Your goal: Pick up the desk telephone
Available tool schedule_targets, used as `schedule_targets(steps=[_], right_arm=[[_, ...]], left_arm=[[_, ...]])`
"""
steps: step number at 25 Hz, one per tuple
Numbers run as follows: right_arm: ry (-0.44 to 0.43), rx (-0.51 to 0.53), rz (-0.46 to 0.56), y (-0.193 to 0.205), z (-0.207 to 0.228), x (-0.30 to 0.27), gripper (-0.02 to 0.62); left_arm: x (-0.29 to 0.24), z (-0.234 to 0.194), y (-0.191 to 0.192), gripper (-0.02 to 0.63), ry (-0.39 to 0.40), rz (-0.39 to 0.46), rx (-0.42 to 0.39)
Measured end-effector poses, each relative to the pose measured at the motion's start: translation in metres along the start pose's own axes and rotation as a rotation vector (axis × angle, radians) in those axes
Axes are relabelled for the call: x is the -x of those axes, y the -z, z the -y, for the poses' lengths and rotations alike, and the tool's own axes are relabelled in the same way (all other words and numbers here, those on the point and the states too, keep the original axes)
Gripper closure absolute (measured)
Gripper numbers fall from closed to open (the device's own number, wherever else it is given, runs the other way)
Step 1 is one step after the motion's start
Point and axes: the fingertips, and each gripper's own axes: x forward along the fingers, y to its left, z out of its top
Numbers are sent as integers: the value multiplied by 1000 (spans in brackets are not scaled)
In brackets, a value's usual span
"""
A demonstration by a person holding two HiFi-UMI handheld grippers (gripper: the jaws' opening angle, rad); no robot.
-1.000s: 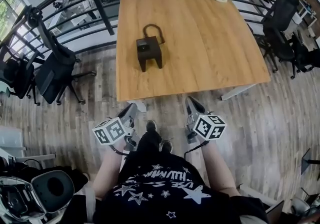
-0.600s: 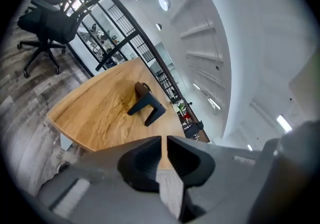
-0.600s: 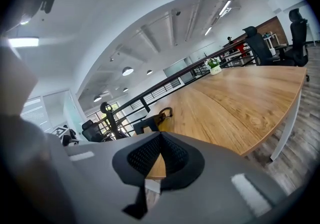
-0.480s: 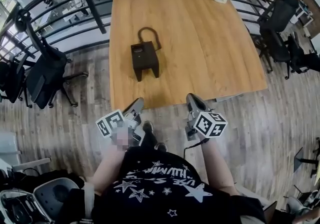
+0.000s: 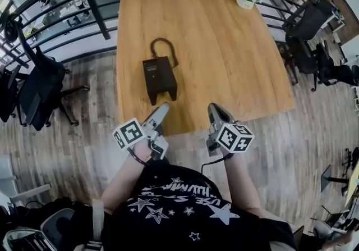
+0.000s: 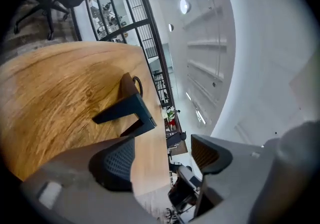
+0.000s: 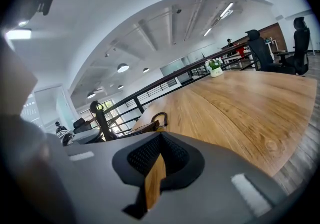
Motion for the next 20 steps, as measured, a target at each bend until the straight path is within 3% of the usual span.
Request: schedule_targets(steps=[5,14,20], right_arm=[[13,-1,10,-15,-4,-21,595],[31,3,11,-25,1,-39,595],[-6,7,-13,-41,25,-52,595]], left_arm=[[-18,-19,-12,242,-17,-7,144],[-47,-27,-33,242,-31,37,200],[-60,-35,-38,242,-70,128,243]])
